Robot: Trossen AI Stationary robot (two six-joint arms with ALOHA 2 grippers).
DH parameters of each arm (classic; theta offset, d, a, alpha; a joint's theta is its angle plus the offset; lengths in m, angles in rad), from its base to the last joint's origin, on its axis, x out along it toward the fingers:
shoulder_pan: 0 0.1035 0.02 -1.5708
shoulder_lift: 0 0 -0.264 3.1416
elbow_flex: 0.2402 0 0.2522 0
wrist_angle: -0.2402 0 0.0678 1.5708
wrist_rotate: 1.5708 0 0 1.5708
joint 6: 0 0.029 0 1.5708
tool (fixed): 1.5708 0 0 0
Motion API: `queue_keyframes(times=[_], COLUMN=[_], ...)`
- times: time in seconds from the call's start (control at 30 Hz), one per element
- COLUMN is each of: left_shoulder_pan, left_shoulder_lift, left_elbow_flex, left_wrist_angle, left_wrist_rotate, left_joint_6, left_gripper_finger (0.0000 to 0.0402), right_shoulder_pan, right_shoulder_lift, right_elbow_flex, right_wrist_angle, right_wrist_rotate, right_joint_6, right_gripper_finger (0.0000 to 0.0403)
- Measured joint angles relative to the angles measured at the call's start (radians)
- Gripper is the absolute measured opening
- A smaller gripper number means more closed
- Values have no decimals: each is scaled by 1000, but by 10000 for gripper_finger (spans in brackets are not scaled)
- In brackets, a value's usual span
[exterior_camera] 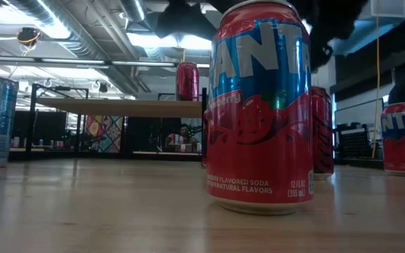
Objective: Place canned beverage on shelf
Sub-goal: Put the red-black soda can on the shelf aligned with the other red-black soda can
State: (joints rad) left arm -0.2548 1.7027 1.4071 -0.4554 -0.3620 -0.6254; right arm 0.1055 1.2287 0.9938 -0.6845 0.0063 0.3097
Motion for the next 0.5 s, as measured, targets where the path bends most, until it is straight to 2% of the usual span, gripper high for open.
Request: queue_keyframes(times=[0.33, 0.5], left_shoulder_pan=[-43, -43], left_shoulder_lift=[3, 4], left_elbow_flex=[-1, -1], left_wrist_angle=[-34, -33], left_wrist_rotate=[-3, -11], left_joint_6=[-28, -36], left_gripper_finger=[209, 209], right_shoulder_pan=[48, 83], right_shoulder_lift=[-10, -2], right_elbow_flex=[-150, -194], right_wrist_angle=[249, 249], right_wrist_rotate=[10, 92], right_joint_6=[-49, -49], right_gripper_finger=[363, 363])
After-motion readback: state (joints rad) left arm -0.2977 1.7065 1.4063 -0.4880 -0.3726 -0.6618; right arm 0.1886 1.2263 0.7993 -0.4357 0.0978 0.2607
